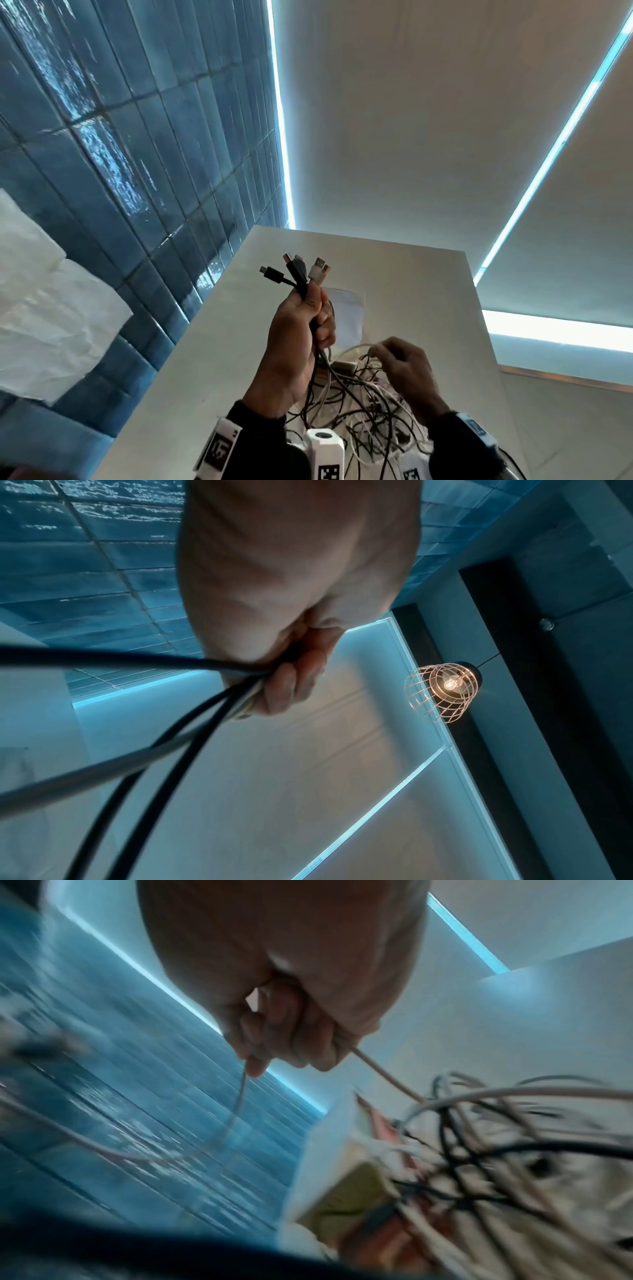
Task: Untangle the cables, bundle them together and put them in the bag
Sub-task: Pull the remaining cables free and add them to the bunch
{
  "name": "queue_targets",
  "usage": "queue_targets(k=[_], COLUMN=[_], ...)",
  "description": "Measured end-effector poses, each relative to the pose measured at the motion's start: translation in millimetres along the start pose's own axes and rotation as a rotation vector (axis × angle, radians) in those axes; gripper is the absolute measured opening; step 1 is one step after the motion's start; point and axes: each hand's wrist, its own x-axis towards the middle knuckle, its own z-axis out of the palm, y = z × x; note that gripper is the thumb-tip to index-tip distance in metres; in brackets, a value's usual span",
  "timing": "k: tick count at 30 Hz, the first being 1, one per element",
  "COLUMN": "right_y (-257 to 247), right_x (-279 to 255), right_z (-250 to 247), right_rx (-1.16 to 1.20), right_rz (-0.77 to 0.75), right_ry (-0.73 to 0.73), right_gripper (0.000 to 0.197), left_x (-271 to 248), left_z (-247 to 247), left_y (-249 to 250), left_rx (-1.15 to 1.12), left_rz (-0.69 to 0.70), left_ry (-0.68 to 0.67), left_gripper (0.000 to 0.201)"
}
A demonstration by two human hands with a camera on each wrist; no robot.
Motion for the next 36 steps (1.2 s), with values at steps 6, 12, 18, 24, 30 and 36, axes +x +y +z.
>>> queue_targets(k=[6,12,18,24,30,36], right_y=[-85.1,-99.4,-67.9,-44.4,-4.3,36.1], right_x=[-22.1,-39.1,-33.4,-22.7,-11.6,-11.8], right_z=[3.4,7.3,2.7,5.1,13.9,15.8], right_rx=[0.419,0.389,0.352,0.282,0.192,0.028], right_rz=[-0.166,-0.179,0.013,0.043,0.074,0.141], right_ry=[-0.141,-0.385,-0.429,-0.415,-0.312,-0.325], right_gripper=[0.017,0.013,0.015,0.021,0.018,0.023], left_x=[7.9,6.7,3.5,-1.2,-2.1,-3.2], left_z=[-0.7,3.4,0.7,5.1,-2.2,-9.9], left_y=[-15.5,-8.6,8.1,2.5,5.2,7.4], left_rx=[0.035,-0.037,-0.309,-0.164,-0.119,-0.109], left_rz=[-0.096,-0.09,-0.002,0.018,0.057,0.078], left_ry=[0.073,0.073,-0.059,-0.088,-0.05,-0.015], left_gripper=[0.026,0.029,0.024,0.024,0.027,0.026])
